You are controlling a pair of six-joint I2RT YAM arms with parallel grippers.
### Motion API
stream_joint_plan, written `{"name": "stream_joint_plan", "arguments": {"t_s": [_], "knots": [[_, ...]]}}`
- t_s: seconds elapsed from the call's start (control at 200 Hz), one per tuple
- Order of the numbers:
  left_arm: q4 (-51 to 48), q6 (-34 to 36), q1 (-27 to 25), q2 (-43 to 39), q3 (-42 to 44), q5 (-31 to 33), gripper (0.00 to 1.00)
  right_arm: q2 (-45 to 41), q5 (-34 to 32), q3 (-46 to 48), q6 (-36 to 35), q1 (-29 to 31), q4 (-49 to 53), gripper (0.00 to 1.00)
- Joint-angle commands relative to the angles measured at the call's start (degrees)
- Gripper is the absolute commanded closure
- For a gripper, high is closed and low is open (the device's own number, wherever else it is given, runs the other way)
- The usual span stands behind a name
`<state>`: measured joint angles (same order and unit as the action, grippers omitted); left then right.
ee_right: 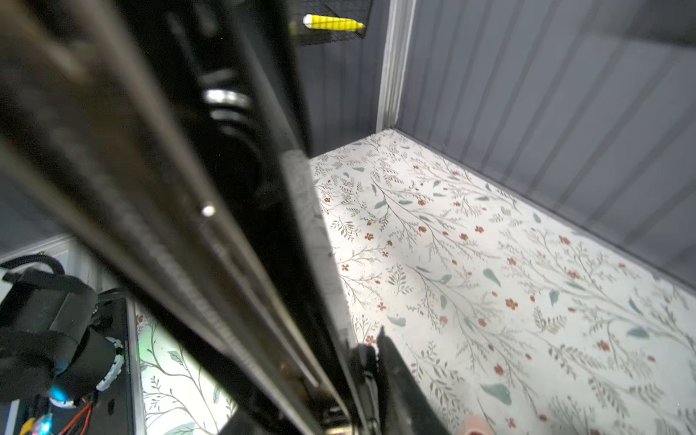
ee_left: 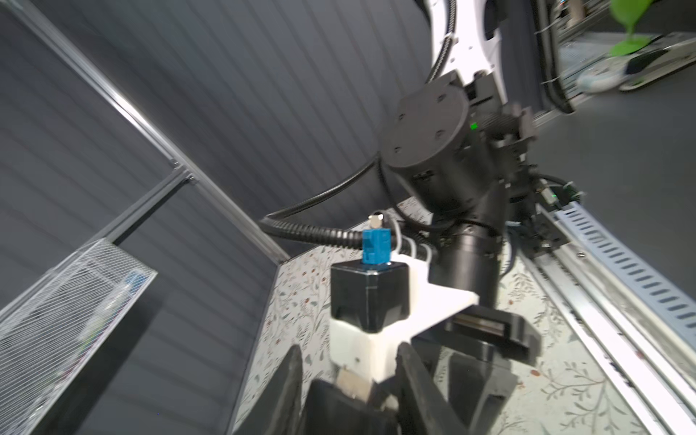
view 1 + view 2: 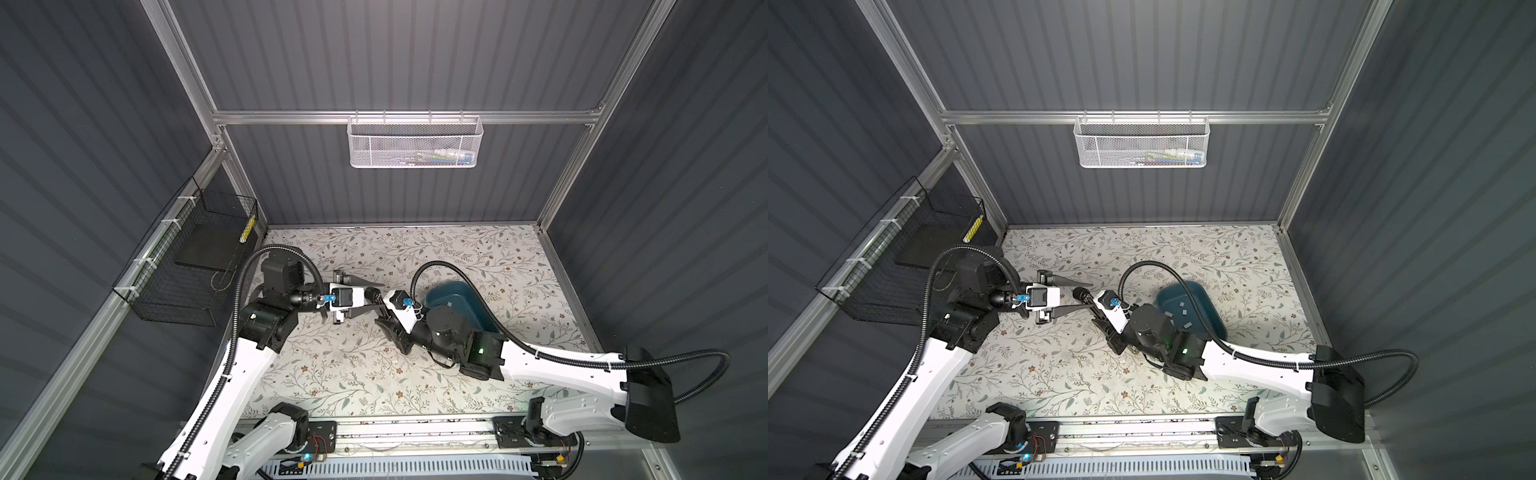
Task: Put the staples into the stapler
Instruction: 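Open the left gripper and withdraw it while the right gripper holds the stapler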
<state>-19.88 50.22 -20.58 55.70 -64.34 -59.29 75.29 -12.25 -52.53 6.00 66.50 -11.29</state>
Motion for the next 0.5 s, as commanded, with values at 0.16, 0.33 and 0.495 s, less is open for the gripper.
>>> {"name": "stream_joint_plan", "arguments": {"t_s": [0.16, 0.33, 0.495], "knots": [[16.3, -13.9, 0.2, -5.0, 4.5, 26.8, 0.51, 6.4, -19.3, -14.5, 24.0, 3.9, 25.3, 1.0], [21.9, -16.5, 0.3, -7.3, 7.5, 47.3, 0.48, 10.6, -19.1, -16.8, 27.2, 6.9, 25.6, 1.0], [28.2, -17.3, 0.3, -9.9, 11.4, 57.6, 0.43, 17.8, -19.3, -22.5, 28.4, 7.7, 30.5, 1.0]]}}
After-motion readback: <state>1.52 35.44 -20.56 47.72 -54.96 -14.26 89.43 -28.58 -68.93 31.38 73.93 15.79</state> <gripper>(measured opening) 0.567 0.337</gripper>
